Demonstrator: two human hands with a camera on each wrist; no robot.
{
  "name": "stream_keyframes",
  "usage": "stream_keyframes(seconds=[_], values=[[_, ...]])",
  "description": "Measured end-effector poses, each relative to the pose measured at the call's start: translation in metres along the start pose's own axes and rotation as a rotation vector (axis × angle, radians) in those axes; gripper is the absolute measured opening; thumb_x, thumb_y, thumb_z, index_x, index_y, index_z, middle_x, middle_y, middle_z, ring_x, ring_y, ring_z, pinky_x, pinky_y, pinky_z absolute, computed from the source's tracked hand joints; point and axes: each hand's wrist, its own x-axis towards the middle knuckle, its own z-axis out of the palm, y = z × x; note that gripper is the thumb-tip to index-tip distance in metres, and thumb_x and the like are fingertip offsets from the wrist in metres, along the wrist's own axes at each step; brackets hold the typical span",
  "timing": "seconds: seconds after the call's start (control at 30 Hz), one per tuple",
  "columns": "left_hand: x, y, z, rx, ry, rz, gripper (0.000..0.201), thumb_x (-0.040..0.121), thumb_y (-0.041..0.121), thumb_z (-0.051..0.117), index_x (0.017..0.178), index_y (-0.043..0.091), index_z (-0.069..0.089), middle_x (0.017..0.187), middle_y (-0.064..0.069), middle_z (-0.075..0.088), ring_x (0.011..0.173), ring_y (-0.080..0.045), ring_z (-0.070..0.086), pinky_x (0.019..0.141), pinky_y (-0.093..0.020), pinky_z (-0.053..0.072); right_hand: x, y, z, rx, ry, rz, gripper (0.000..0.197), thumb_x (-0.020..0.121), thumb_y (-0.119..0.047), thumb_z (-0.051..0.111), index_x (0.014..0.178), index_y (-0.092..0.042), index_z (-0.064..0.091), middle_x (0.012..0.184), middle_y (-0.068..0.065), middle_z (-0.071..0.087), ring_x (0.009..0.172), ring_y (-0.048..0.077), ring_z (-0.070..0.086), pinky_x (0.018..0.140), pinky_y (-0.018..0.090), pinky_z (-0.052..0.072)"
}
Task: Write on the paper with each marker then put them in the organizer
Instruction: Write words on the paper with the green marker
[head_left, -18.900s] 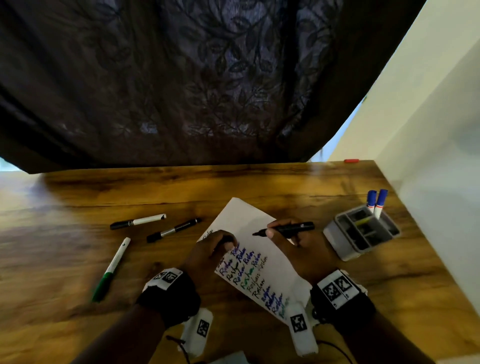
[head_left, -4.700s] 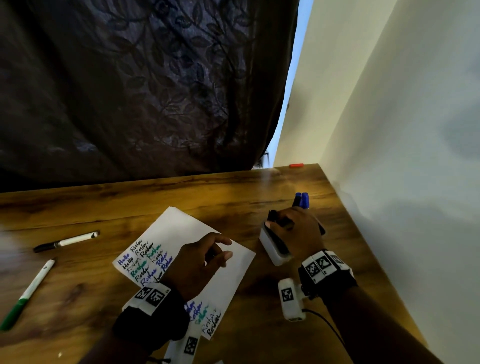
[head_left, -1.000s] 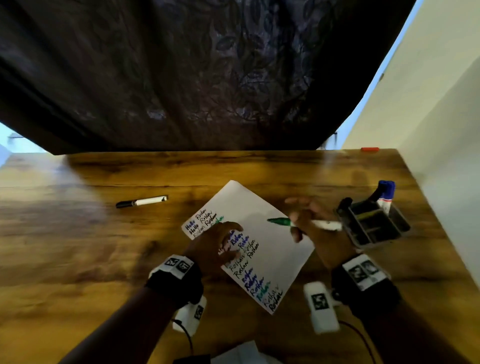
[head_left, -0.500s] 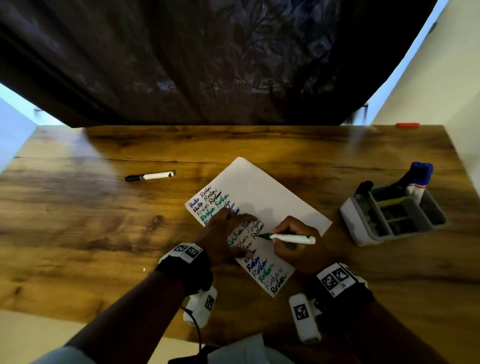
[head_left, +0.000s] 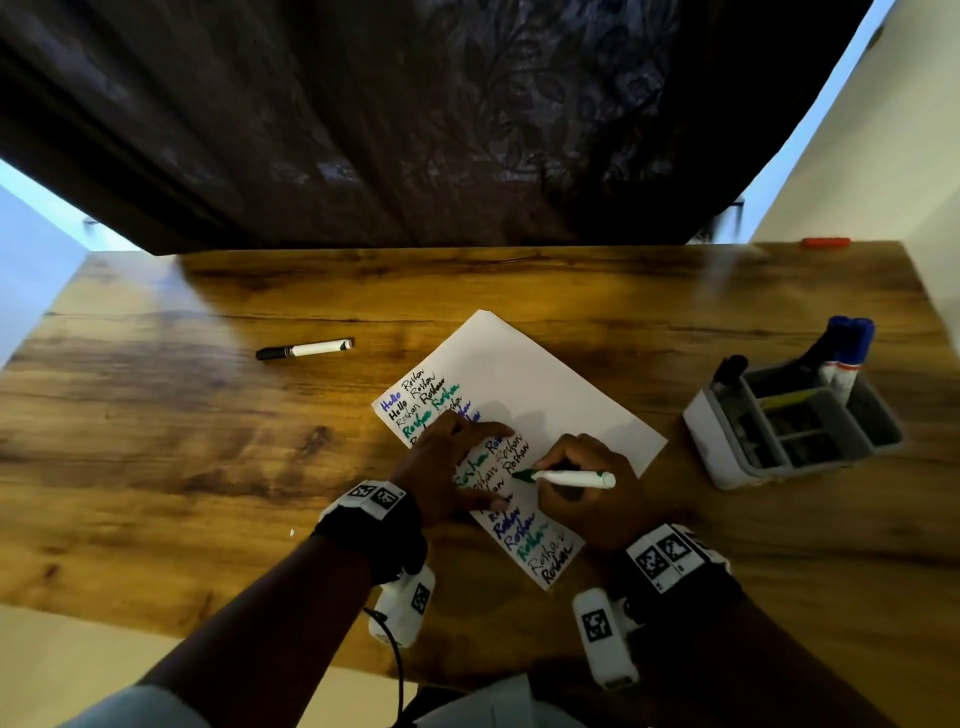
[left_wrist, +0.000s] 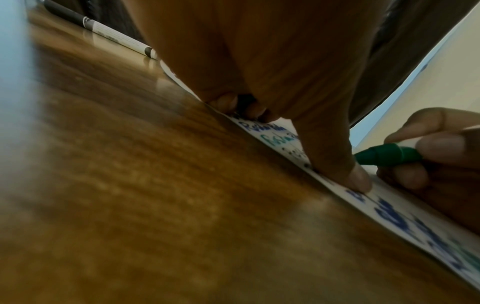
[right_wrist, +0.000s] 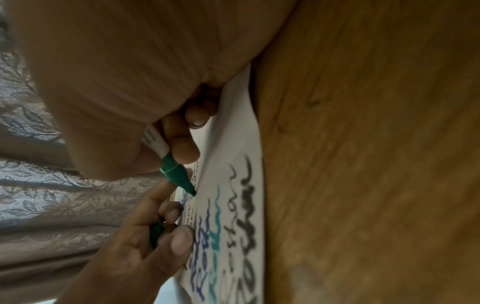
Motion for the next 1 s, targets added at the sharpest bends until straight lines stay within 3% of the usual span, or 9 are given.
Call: stream_keyframes(seconds=[0.13, 0.33, 0.43, 0.57, 0.7, 0.87, 1.0], values=[[-0.0001, 0.0004, 0.0008, 0.005, 0.006, -0.009, 0.079, 0.064, 0.064, 0.077, 0.133, 0.051, 0.042, 0.129, 0.006, 0.038, 0.125, -0.019, 0.037, 0.105, -0.044, 0.044, -0.0013, -0.0014, -0.0016, -0.014, 0.009, 0.010, 0.013, 0.071, -0.023, 0.072, 0.078, -0.015, 0.064, 0.074, -0.004, 0.063, 0.066, 0.007, 0.058, 0.060, 0.006, 0.042], [-0.0004, 0.0005, 0.0001, 0.008, 0.006, 0.002, 0.078, 0.065, 0.063, 0.077, 0.133, 0.051, 0.041, 0.131, 0.006, 0.037, 0.127, -0.019, 0.036, 0.106, -0.043, 0.043, -0.0002, -0.0009, 0.0012, -0.004, -0.001, -0.019, 0.013, 0.075, -0.022, 0.075, 0.083, -0.019, 0.066, 0.077, -0.016, 0.060, 0.070, -0.001, 0.058, 0.062, 0.006, 0.045], [-0.0009, 0.0009, 0.0004, 0.013, 0.014, 0.010, 0.078, 0.065, 0.062, 0.078, 0.133, 0.050, 0.042, 0.129, 0.006, 0.038, 0.125, -0.019, 0.037, 0.105, -0.042, 0.044, -0.0013, 0.0018, 0.0015, 0.026, 0.043, 0.039, 0.014, 0.074, -0.023, 0.075, 0.082, -0.018, 0.065, 0.077, -0.007, 0.064, 0.069, 0.007, 0.060, 0.059, 0.012, 0.048], [-0.0007, 0.0014, -0.0004, 0.025, 0.006, 0.003, 0.078, 0.065, 0.063, 0.078, 0.133, 0.050, 0.042, 0.130, 0.005, 0.037, 0.126, -0.019, 0.036, 0.104, -0.041, 0.044, -0.0024, -0.0003, -0.0004, 0.004, 0.005, 0.040, 0.014, 0.073, -0.019, 0.076, 0.081, -0.015, 0.064, 0.076, -0.006, 0.064, 0.071, 0.008, 0.060, 0.059, 0.006, 0.044], [-0.0010, 0.0022, -0.0009, 0.021, 0.004, 0.006, 0.078, 0.065, 0.061, 0.079, 0.133, 0.049, 0.043, 0.130, 0.005, 0.037, 0.126, -0.020, 0.036, 0.104, -0.040, 0.044, -0.0033, -0.0019, -0.0022, 0.011, 0.057, 0.104, 0.015, 0.074, -0.014, 0.078, 0.082, -0.013, 0.064, 0.073, -0.004, 0.065, 0.066, 0.011, 0.061, 0.056, 0.008, 0.045], [-0.0006, 0.0018, -0.0013, 0.016, 0.009, 0.018, 0.079, 0.064, 0.060, 0.080, 0.133, 0.049, 0.043, 0.129, 0.005, 0.037, 0.124, -0.018, 0.036, 0.104, -0.036, 0.042, -0.0016, -0.0026, -0.0005, -0.011, 0.049, 0.112, 0.016, 0.076, -0.018, 0.078, 0.084, -0.016, 0.065, 0.075, -0.003, 0.066, 0.066, 0.009, 0.062, 0.058, 0.016, 0.050], [-0.0011, 0.0024, -0.0013, 0.021, 0.008, 0.021, 0.079, 0.065, 0.059, 0.080, 0.134, 0.047, 0.043, 0.130, 0.003, 0.038, 0.125, -0.018, 0.036, 0.103, -0.034, 0.041, -0.0022, -0.0034, -0.0022, -0.010, 0.036, 0.117, 0.015, 0.076, -0.017, 0.077, 0.083, -0.016, 0.064, 0.073, -0.006, 0.064, 0.064, 0.007, 0.060, 0.057, 0.012, 0.047]])
